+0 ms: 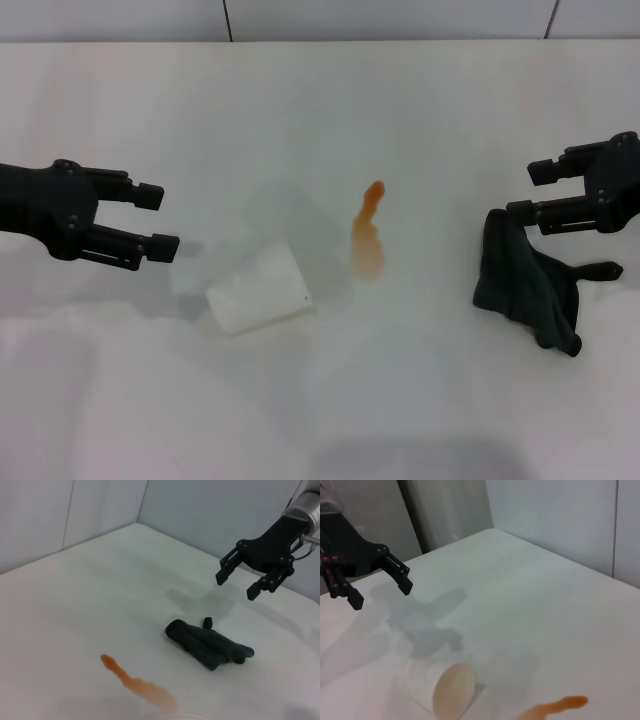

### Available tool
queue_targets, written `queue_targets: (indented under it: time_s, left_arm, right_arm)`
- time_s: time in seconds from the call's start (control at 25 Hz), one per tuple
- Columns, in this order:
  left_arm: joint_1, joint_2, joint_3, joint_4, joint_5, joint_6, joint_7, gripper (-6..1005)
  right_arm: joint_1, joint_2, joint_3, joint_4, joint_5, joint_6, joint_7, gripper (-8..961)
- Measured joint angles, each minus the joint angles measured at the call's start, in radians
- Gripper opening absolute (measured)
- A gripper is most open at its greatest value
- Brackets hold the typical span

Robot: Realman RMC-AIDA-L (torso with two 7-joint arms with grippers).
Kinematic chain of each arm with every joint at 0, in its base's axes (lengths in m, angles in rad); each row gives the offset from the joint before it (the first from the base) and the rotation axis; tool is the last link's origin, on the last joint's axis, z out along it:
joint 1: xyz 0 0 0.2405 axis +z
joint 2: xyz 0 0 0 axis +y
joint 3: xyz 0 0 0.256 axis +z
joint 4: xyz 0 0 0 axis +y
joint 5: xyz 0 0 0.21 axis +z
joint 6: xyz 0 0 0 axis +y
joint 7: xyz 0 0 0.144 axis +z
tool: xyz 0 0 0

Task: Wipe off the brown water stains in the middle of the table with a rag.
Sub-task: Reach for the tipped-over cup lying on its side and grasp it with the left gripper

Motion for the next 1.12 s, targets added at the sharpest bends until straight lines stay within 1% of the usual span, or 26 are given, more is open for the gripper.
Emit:
queue_targets:
  time_s: [0.56, 0.84, 1.08, 1.12]
  left_arm:
    - [-0.001, 0.000, 0.000, 0.000, 0.000, 0.000, 0.000, 861]
    - [-0.003, 0.007, 0.000, -0.001, 0.001, -0.002, -0.003, 856]
    - [-0.027, 0.014, 0.000, -0.002, 0.035, -0.007, -0.004, 851]
    - [-0.043, 0.015, 0.001, -0.003, 0.065, -0.015, -0.006, 850]
  right_arm:
    - [0.000, 0.000, 0.000, 0.000, -0.001, 0.000, 0.000, 643]
    - [0.001, 0.000, 0.000, 0.000, -0.001, 0.001, 0.001, 643]
    - [0.003, 0.000, 0.000, 0.001, 0.004, 0.002, 0.001, 643]
    - [0.002, 0.000, 0.000, 0.002, 0.005, 0.002, 0.001, 643]
